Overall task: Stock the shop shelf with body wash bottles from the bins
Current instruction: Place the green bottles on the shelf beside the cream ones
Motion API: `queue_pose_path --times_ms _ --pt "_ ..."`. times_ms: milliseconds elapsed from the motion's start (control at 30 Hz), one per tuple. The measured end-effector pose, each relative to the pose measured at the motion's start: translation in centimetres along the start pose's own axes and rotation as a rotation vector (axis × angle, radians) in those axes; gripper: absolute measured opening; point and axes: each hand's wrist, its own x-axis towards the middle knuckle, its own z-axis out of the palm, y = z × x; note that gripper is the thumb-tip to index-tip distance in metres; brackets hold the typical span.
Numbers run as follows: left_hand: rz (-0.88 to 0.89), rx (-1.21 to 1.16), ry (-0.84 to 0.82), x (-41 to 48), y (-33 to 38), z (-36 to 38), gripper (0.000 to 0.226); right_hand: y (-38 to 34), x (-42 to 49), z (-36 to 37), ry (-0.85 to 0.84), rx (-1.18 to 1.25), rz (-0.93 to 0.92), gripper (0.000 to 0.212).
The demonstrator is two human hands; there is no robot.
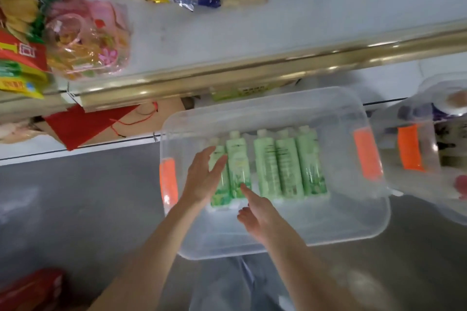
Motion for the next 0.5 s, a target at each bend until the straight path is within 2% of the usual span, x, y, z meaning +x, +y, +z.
queue_pose_path --times_ms 67,233,400,500 --pt "0.033 0.091 -0.043 2.4 0.0 0.4 0.053 0.2 1.5 0.4 0.031 0.094 0.056 0.052" --pt "0.074 0.211 -0.150 6.4 -0.1 1.3 0.058 0.6 4.0 1.2 0.089 0.211 0.022 0.055" --pt "0.144 0.267 -0.165 8.1 -0.5 2.4 0.051 0.7 5.8 2.0 0.089 0.371 0.012 0.055" --pt "0.172 0.245 -0.216 8.9 -0.7 2.8 0.058 0.8 6.3 2.3 0.091 0.442 -0.011 0.055"
